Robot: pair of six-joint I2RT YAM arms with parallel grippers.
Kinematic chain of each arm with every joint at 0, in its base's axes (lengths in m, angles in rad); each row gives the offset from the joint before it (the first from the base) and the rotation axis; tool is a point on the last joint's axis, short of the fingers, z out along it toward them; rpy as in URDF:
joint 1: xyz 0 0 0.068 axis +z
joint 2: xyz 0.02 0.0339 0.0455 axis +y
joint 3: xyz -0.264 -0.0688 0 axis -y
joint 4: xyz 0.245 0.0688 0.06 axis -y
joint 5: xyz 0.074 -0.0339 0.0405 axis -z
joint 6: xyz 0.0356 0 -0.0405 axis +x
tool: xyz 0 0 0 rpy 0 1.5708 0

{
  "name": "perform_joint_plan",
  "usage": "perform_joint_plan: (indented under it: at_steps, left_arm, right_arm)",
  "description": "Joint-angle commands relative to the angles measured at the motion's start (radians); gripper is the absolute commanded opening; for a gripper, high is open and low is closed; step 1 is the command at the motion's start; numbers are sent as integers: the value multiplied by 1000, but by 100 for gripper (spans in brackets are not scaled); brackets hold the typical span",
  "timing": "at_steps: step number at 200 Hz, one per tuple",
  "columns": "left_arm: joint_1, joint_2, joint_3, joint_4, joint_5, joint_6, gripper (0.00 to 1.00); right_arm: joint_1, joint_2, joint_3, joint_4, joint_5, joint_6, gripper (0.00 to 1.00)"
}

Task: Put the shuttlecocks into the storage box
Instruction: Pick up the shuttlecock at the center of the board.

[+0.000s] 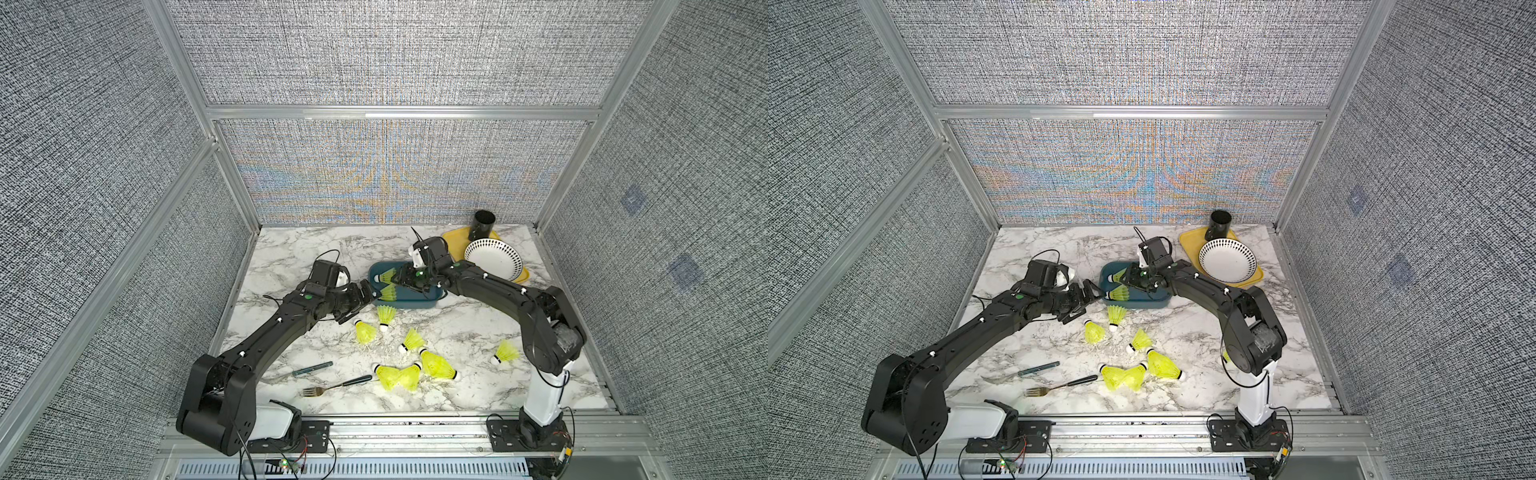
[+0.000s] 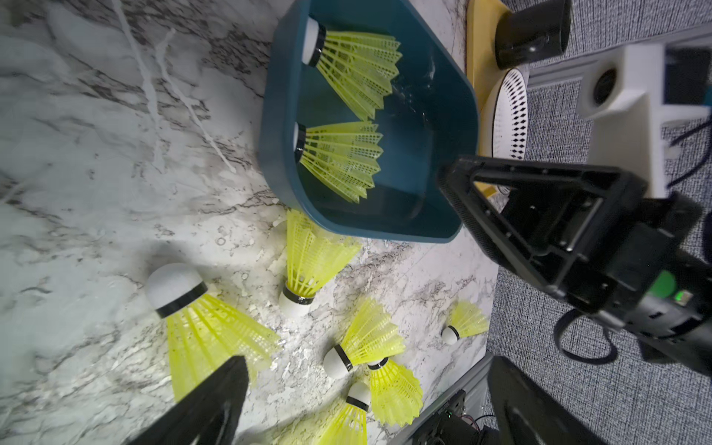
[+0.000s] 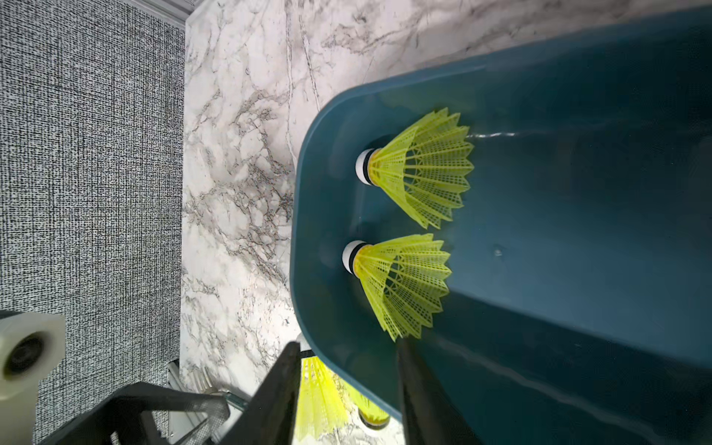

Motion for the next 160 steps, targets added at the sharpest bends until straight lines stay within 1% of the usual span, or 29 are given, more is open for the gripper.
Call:
perform_joint_plan:
  at_steps: [1, 22, 51, 82, 107, 137, 160]
  left_arm:
    - [-32, 2, 7, -16, -20, 27, 100]
    - [-70, -2, 1, -16, -29, 18, 100]
    - [-125, -4, -27, -8, -40, 5, 100]
    - [-151, -29, -81, 5, -46, -14, 100]
    - [-160, -55, -119, 0, -25, -11, 100]
    - [-174, -91, -155, -16, 10, 2, 100]
    - [-188, -122, -185, -18, 35, 1, 100]
  right_arm:
    - [-1, -50, -17, -56, 57, -75, 43]
    - [-2, -106, -54, -79, 54, -126, 43]
    - [-7, -181, -137, -91, -17, -209, 43]
    - [-7, -255, -245, -109, -67, -287, 42]
    - [-6, -265, -300, -147, -119, -340, 41]
    - [-6, -279, -382, -139, -194, -368, 41]
    - [-6, -284, -420, -141, -212, -381, 41]
